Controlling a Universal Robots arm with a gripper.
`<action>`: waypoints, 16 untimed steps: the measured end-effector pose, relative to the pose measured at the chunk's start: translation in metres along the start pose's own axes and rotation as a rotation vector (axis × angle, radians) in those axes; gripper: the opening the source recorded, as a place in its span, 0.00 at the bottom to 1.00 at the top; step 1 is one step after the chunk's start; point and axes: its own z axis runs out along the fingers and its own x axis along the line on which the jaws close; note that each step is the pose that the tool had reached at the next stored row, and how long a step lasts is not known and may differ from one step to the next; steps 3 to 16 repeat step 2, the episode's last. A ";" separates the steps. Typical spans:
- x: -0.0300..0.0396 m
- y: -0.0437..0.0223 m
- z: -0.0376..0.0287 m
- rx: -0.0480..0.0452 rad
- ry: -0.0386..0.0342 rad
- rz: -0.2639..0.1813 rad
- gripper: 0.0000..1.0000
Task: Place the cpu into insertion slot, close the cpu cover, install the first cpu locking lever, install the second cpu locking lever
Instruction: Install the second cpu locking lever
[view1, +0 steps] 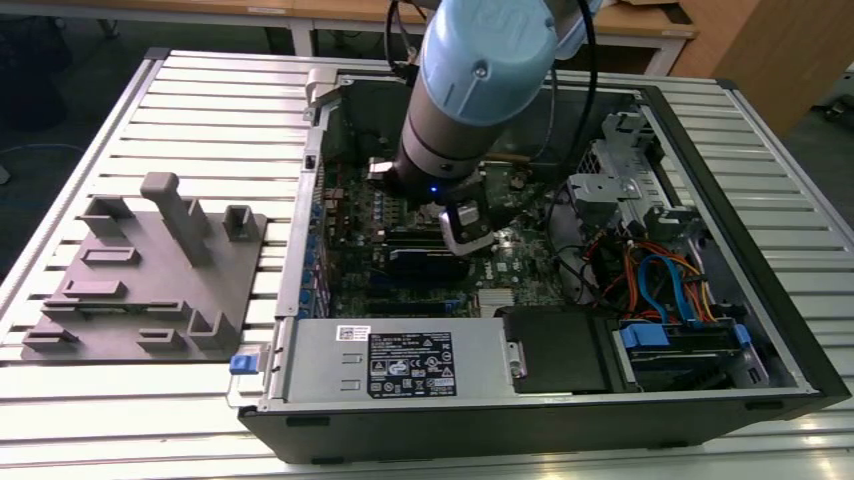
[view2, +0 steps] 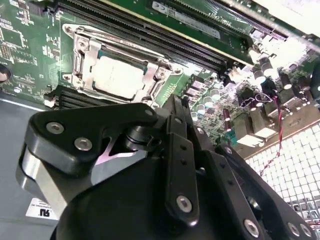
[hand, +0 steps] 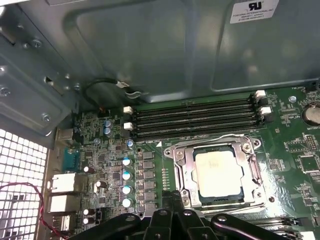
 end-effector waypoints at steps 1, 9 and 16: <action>0.0000 0.0000 0.0000 -0.0007 0.0002 0.000 0.10; 0.0000 0.0000 0.0000 -0.0014 0.0003 0.000 0.10; 0.0000 0.0000 0.0000 -0.0014 0.0003 0.000 0.10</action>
